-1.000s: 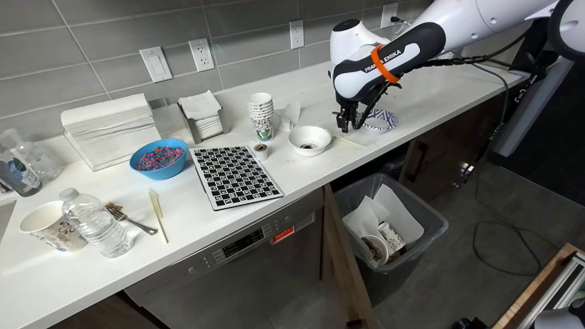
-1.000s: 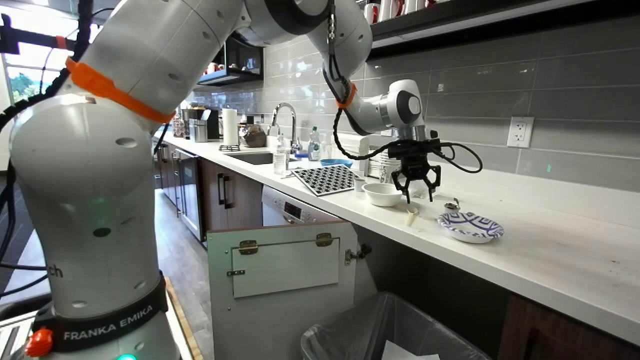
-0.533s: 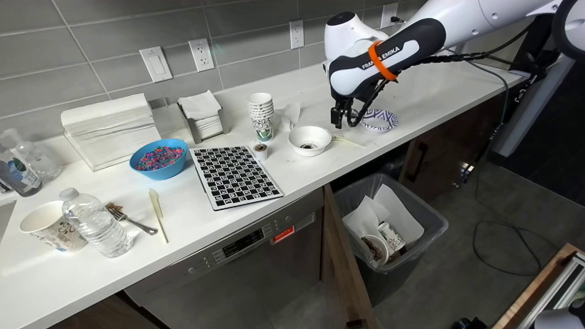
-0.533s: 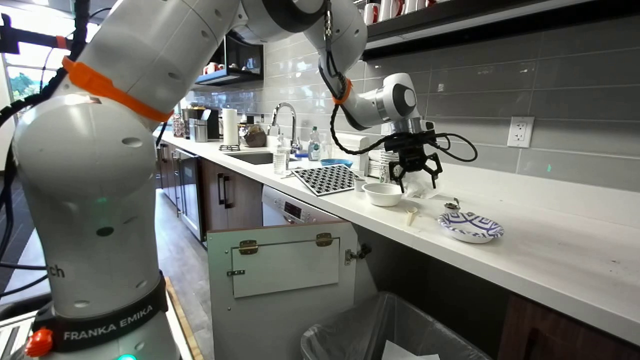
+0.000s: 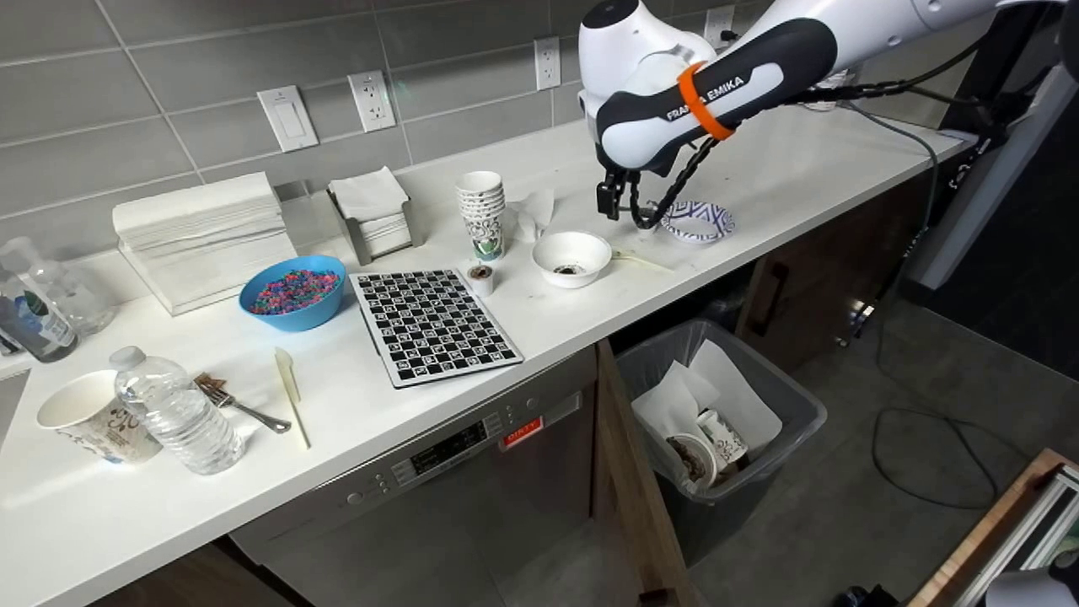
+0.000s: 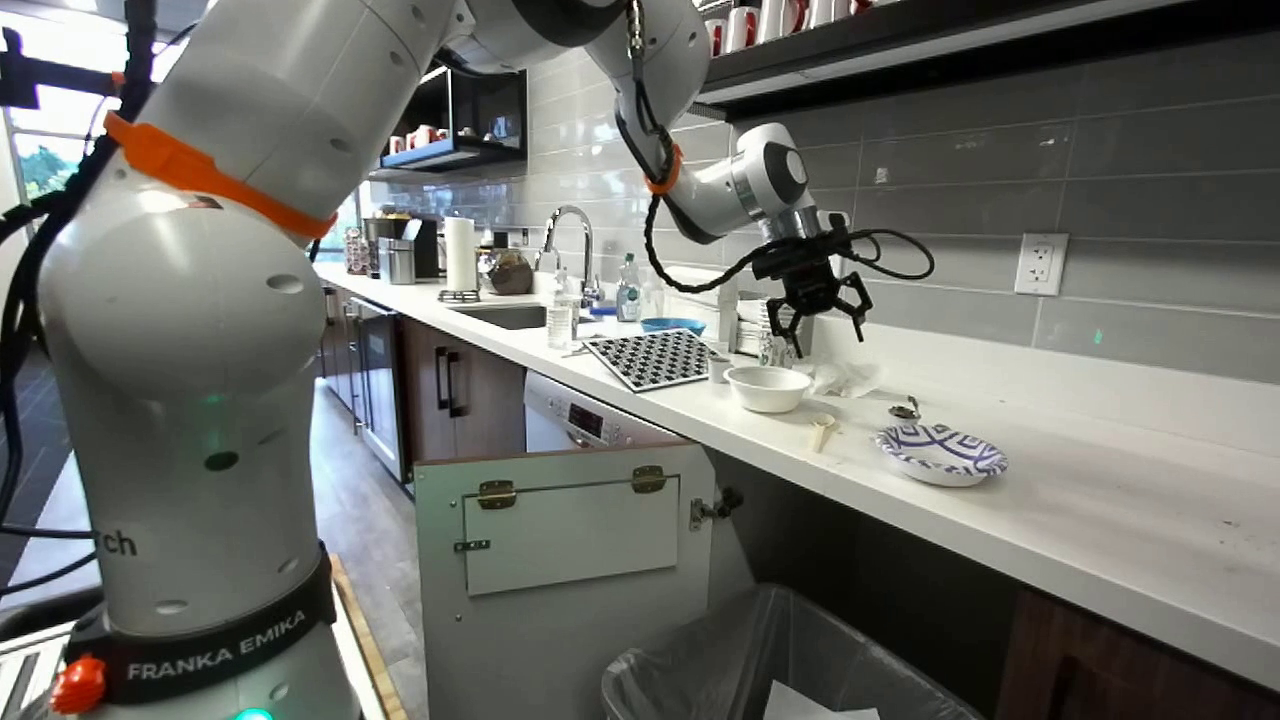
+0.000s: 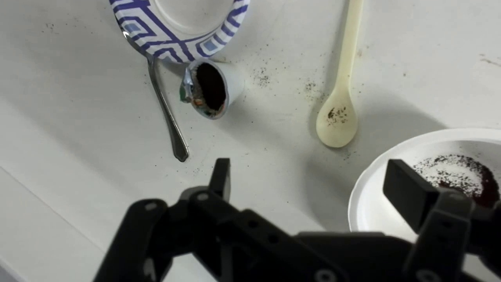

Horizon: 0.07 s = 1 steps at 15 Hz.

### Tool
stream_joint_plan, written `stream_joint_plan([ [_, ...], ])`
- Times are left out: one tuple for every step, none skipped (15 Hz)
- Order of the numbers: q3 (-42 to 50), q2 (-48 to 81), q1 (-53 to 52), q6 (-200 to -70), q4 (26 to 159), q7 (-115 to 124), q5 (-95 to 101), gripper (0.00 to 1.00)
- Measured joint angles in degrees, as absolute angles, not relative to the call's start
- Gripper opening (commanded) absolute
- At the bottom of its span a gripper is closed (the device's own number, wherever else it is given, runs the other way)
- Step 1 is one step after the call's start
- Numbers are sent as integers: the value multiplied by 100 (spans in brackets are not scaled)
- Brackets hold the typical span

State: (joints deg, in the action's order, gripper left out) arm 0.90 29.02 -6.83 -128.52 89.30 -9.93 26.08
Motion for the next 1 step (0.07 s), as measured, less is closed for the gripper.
stream_joint_plan([
  [96, 2888, -692, -12852, 8940, -987, 2616, 100],
])
